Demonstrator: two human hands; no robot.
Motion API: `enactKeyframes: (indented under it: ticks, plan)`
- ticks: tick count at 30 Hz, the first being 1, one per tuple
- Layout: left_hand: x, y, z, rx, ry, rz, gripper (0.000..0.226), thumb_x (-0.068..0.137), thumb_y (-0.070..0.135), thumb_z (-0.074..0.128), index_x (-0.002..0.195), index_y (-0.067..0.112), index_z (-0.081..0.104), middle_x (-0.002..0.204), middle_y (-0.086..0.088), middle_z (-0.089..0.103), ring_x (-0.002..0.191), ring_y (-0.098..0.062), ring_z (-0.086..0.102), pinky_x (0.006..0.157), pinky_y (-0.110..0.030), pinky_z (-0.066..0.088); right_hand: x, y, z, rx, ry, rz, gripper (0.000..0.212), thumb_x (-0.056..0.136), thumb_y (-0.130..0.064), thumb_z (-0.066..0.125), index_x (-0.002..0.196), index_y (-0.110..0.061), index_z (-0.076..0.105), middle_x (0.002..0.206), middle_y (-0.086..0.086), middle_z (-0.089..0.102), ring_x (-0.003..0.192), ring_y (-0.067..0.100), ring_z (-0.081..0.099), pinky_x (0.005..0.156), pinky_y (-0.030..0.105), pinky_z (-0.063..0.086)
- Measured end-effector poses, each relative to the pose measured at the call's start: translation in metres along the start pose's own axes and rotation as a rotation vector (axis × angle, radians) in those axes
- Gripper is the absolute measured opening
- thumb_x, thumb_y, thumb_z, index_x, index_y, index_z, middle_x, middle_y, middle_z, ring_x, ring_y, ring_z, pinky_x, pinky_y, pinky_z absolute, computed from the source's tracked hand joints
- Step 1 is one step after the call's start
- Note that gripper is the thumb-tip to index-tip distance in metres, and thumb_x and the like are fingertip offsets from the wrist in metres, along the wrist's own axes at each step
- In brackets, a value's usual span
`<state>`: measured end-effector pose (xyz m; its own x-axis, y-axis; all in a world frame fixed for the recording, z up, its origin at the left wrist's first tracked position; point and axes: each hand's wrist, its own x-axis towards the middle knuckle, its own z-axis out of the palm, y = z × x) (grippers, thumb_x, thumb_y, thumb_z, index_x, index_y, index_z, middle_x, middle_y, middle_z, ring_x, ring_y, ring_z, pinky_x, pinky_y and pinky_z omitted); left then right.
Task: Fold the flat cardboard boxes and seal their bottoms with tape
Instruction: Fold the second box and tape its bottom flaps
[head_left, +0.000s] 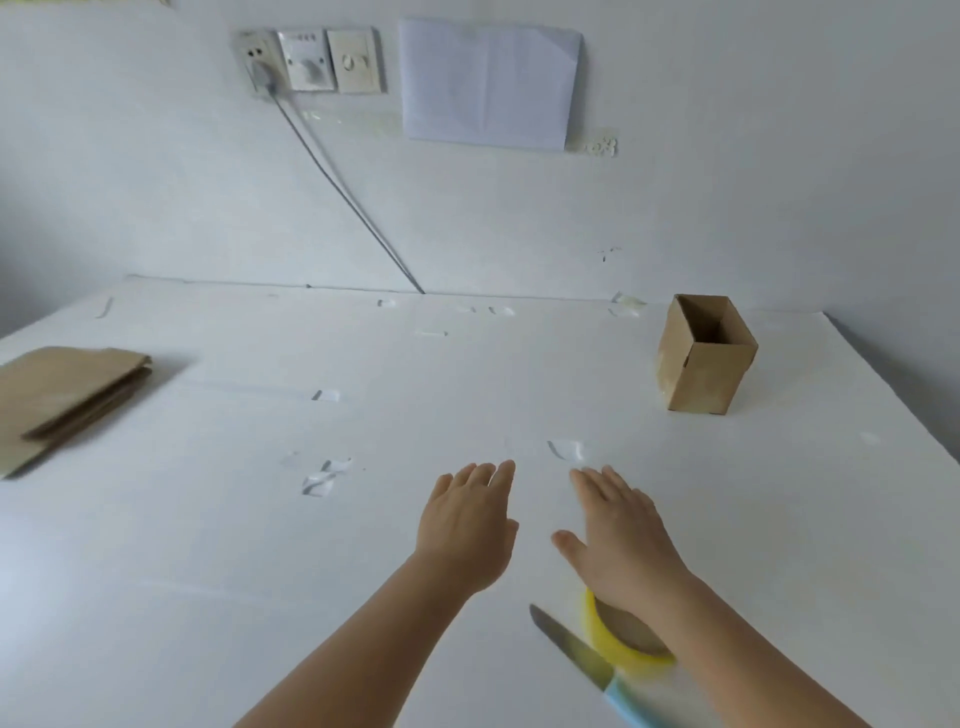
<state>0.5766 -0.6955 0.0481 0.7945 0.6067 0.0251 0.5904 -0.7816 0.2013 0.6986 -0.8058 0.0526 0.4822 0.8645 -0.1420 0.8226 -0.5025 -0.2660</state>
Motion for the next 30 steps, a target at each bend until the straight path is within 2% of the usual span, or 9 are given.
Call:
enactKeyframes:
  ticks: [17,23,30]
  plan:
    - [-0.259,-0.222,-0.074,0.042,0.140,-0.329,0.060,0.098,0.036,0.045,0.151,0.019,0.021,0.150,0.004,0.037,0.140,-0.015,0.029,0.115,-0.030,0.018,-0.080,-0.311,0.076,-0.018,-0.053,-0.368,0.070,0.097,-0.044,0.041,0.152,-0.016,0.007,0.160,-0.001,0.007,0.148,0.019,-0.002,0.119,0.039,0.004]
    - [-0.301,-0.284,-0.087,0.053,0.152,-0.442,0.060,0.098,0.036,0.044,0.151,0.020,0.020,0.151,0.003,0.036,0.141,-0.015,0.029,0.115,-0.031,0.018,-0.077,-0.381,0.095,-0.047,-0.101,-0.460,0.070,0.098,-0.044,0.040,0.152,-0.016,0.005,0.161,-0.002,0.005,0.148,0.018,-0.003,0.120,0.039,0.003]
    - [-0.312,-0.362,-0.096,0.043,0.155,-0.545,0.060,0.098,0.036,0.046,0.151,0.021,0.022,0.151,0.005,0.036,0.140,-0.015,0.030,0.114,-0.030,0.019,-0.036,-0.455,0.123,-0.066,-0.147,-0.543,0.069,0.098,-0.043,0.040,0.152,-0.016,0.006,0.160,-0.002,0.007,0.148,0.019,-0.002,0.119,0.039,0.003]
